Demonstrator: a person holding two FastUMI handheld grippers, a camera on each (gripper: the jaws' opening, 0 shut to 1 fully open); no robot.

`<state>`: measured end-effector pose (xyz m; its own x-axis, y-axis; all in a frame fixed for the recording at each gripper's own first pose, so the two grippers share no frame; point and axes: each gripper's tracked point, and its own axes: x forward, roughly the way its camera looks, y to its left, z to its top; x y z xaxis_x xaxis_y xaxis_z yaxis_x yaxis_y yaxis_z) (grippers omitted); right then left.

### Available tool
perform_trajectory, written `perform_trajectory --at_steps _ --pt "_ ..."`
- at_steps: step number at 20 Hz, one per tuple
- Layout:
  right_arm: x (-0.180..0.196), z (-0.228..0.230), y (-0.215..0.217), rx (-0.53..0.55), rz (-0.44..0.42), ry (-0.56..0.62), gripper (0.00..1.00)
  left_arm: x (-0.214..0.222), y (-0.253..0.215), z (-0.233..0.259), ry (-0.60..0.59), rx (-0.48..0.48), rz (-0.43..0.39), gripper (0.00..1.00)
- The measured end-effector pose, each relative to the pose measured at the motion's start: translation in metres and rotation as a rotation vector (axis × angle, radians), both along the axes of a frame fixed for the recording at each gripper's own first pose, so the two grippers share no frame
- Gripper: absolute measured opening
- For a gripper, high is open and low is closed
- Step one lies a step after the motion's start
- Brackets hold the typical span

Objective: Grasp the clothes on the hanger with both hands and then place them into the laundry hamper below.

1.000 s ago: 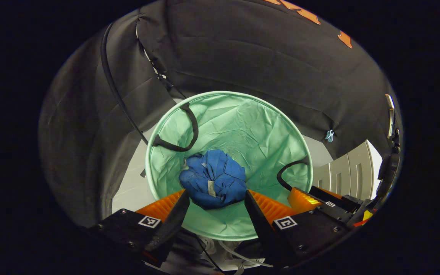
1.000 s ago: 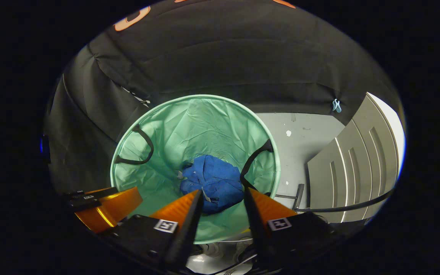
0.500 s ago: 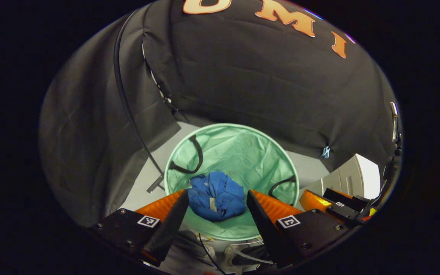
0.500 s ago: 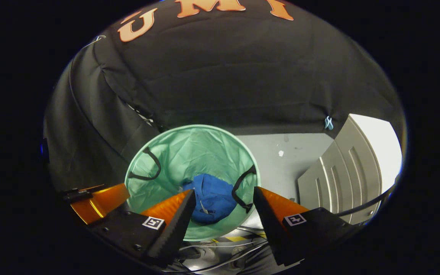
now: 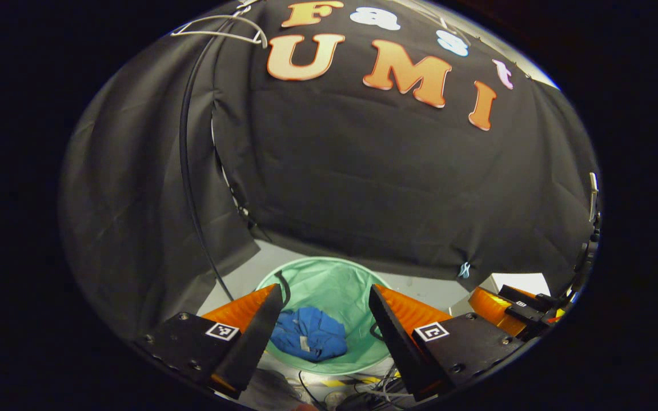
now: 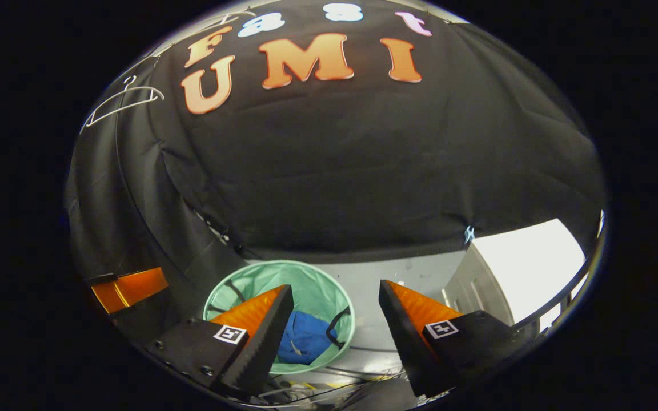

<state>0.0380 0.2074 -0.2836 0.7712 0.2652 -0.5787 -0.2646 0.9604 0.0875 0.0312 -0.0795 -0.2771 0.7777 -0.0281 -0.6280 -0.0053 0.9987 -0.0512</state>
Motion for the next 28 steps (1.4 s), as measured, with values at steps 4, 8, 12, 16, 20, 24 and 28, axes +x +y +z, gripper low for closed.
perform_trajectory --at_steps 4,8,12,16,20,24,28 --pt "0.000 0.056 -0.007 0.008 -0.001 -0.110 0.98 0.005 -0.007 0.062 -0.133 -0.013 0.004 0.96" --pt "-0.004 0.120 -0.015 -0.001 0.003 -0.234 0.98 0.014 -0.001 0.119 -0.283 0.025 -0.005 0.96" --pt "-0.007 0.184 -0.016 0.047 0.010 -0.341 0.98 0.014 -0.010 0.165 -0.379 -0.008 -0.011 0.94" --pt "0.007 0.236 -0.037 0.043 0.015 -0.406 0.97 0.018 0.013 0.224 -0.504 0.053 0.025 0.95" --pt "0.012 0.286 -0.060 0.062 -0.002 -0.474 0.97 0.026 0.018 0.287 -0.591 0.081 0.024 0.92" --pt "0.017 0.331 -0.084 0.068 -0.018 -0.530 0.97 0.025 0.026 0.347 -0.673 0.066 0.027 0.92" --pt "0.023 0.347 -0.102 0.100 -0.050 -0.533 0.97 0.017 0.022 0.381 -0.720 0.096 0.006 0.92"
